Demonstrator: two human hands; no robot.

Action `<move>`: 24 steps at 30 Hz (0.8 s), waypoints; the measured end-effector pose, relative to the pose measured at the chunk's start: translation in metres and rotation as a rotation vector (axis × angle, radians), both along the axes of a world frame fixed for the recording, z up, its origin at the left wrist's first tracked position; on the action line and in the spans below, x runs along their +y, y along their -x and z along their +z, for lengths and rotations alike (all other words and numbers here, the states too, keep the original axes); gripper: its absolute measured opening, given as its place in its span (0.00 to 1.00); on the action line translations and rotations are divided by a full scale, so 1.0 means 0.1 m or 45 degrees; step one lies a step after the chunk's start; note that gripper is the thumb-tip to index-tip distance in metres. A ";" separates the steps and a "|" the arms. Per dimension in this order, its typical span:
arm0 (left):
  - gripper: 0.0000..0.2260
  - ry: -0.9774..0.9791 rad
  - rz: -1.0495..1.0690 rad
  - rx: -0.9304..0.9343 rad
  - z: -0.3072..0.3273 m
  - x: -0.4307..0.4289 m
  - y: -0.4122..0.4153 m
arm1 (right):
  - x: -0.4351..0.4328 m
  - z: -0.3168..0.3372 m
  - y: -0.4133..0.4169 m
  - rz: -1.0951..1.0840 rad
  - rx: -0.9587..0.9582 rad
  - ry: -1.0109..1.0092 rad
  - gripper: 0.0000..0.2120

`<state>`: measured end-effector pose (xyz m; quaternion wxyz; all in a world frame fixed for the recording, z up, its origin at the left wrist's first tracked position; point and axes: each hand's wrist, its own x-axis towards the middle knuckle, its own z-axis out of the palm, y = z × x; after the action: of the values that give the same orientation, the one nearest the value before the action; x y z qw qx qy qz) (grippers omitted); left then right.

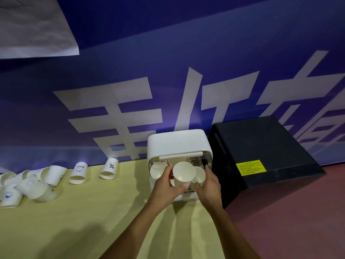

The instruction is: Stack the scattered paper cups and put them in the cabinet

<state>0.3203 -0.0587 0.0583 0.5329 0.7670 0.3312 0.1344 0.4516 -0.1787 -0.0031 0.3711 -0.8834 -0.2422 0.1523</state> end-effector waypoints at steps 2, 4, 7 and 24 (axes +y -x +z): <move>0.25 -0.002 -0.004 0.002 0.01 0.00 -0.01 | -0.03 0.11 0.05 -0.152 0.017 -0.187 0.31; 0.25 0.002 0.002 0.001 0.03 -0.01 -0.02 | -0.07 0.27 0.14 -0.221 0.101 -0.423 0.29; 0.29 0.001 -0.002 0.002 0.04 -0.03 -0.06 | -0.15 0.48 0.25 -0.061 0.249 -0.573 0.30; 0.24 0.026 0.021 0.033 -0.09 -0.01 -0.05 | -0.09 0.51 0.07 -0.075 0.065 -0.284 0.29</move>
<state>0.3251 -0.0597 0.0488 0.5353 0.7603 0.3459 0.1254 0.4445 -0.1873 0.0476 0.4774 -0.8392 -0.2222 0.1359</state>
